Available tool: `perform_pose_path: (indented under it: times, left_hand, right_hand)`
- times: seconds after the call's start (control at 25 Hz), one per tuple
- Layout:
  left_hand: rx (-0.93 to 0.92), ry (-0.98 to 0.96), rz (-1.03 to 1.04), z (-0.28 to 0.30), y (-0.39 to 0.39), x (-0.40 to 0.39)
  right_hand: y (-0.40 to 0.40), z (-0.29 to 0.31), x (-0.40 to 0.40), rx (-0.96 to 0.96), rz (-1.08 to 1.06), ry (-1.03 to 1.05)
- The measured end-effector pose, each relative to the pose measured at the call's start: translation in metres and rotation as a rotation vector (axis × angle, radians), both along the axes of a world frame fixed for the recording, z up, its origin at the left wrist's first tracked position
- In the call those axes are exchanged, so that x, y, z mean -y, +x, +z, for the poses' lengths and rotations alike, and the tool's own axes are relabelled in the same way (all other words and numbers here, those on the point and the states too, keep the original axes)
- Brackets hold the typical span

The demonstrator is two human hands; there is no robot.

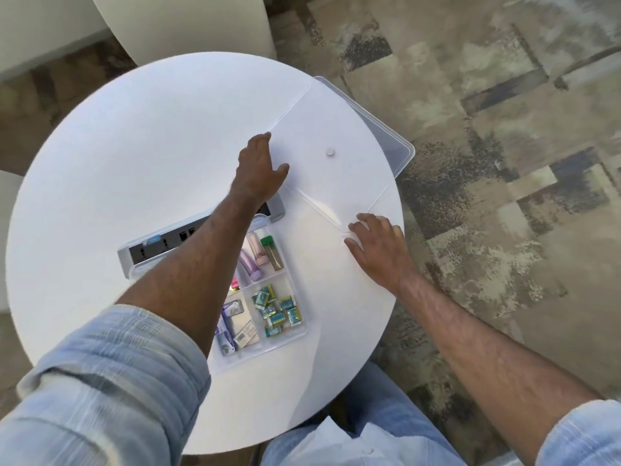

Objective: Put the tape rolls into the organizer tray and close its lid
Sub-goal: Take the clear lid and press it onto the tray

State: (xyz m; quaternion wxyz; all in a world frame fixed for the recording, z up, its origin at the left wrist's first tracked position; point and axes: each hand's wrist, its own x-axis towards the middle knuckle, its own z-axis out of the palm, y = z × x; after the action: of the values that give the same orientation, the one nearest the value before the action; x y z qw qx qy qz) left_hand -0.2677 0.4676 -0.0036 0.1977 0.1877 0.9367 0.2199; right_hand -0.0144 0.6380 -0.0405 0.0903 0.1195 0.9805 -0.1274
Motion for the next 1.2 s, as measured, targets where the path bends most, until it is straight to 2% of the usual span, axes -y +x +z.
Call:
perform_pose_path:
  times: [0.2,0.44,0.6,0.72,0.88,1.08,1.2]
  left_hand:
    - [0.095,-0.150,-0.018,-0.015,-0.017,-0.021]
    - [0.135,-0.106,0.059,-0.017,-0.023,-0.045]
    - [0.145,0.007,0.157,-0.010,-0.036,-0.052]
    - [0.123,0.113,0.154,0.007,-0.042,-0.059]
    - [0.363,0.403,0.200,0.048,-0.034,-0.052]
    - [0.379,0.616,0.111,0.089,0.002,-0.016]
    - [0.363,0.676,0.005,0.117,0.033,0.013]
  right_hand:
    - [0.033,0.003,-0.007,-0.004,-0.043,-0.029]
    - [0.049,0.004,-0.007,-0.027,-0.080,-0.079]
    - [0.050,0.004,-0.006,-0.033,-0.090,-0.095]
    - [0.052,0.004,-0.005,-0.038,-0.117,-0.136]
    - [0.054,0.007,-0.008,-0.031,-0.179,-0.247]
    - [0.054,0.035,-0.005,-0.086,-0.361,-0.503]
    - [0.055,0.060,-0.010,-0.158,-0.655,-0.739]
